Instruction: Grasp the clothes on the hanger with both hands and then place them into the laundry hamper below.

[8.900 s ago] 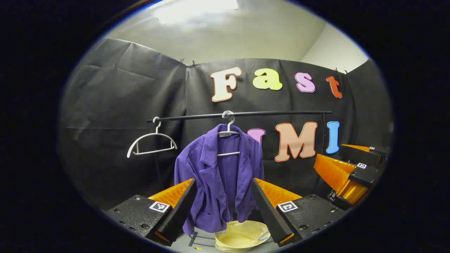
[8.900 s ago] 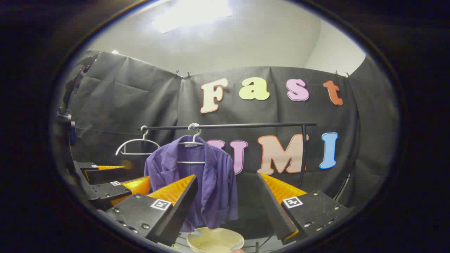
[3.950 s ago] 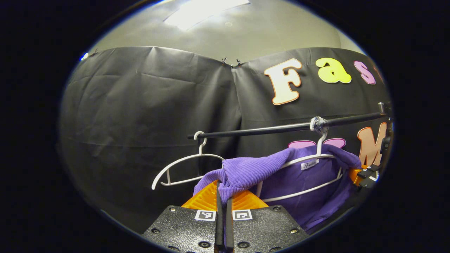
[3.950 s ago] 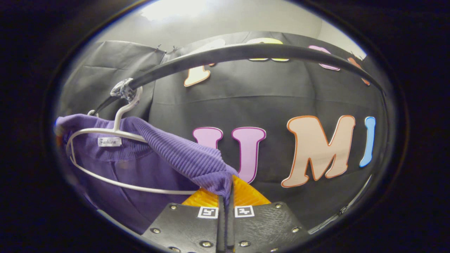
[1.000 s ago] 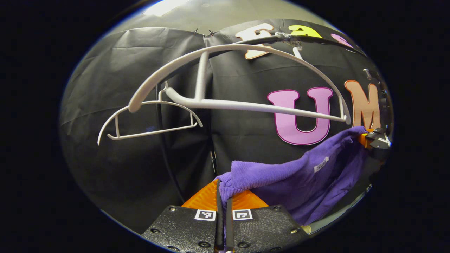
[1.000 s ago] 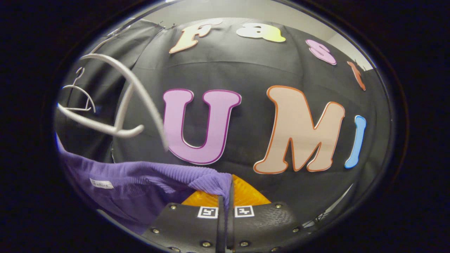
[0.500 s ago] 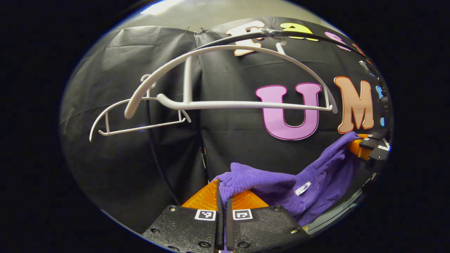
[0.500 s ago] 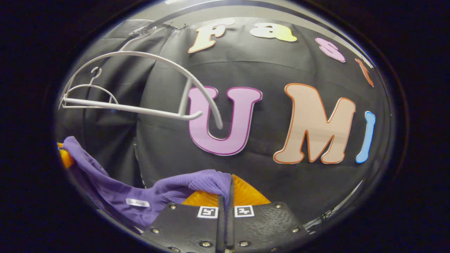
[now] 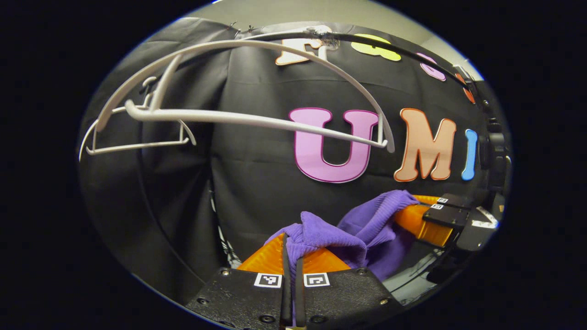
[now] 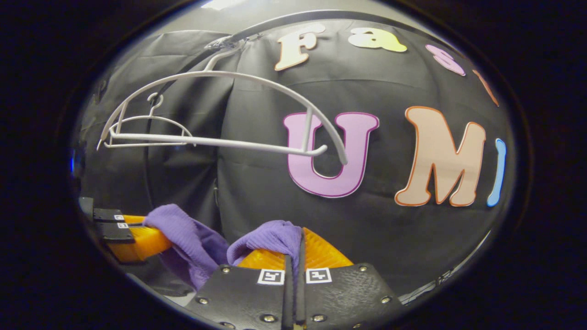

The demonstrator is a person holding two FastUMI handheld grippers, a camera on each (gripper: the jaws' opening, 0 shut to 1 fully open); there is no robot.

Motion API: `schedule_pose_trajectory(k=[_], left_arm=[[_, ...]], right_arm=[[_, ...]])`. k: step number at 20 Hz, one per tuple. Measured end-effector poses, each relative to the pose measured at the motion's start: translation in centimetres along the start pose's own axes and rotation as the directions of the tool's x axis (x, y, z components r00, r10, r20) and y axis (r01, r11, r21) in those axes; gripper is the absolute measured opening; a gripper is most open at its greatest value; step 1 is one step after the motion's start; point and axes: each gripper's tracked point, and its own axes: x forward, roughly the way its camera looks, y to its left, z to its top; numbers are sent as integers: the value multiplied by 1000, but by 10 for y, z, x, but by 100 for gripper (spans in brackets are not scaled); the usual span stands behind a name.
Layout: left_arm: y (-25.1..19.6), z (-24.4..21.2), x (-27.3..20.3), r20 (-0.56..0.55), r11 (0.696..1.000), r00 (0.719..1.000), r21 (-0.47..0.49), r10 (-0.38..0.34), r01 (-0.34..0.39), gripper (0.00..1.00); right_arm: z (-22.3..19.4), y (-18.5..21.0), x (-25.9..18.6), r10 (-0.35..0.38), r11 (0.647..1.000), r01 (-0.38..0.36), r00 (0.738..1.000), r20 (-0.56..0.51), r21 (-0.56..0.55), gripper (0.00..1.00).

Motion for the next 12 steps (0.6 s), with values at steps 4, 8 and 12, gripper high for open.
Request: schedule_pose_trajectory(k=[4, 8, 12], left_arm=[[-21, -39, 13, -109, 991, 990, -112, -87, 74, 3], [-34, -82, 20, -219, 972, 967, -219, -131, 82, 4], [-42, -120, 27, -316, 958, 935, -278, -162, 72, 4]], right_arm=[[-34, 12, -3, 45, 999, -46, 995, -91, -10, 3], [-74, 9, -3, 47, 998, -56, 981, -189, -39, 3], [-112, 2, 1, 42, 998, -51, 955, -295, -25, 3]])
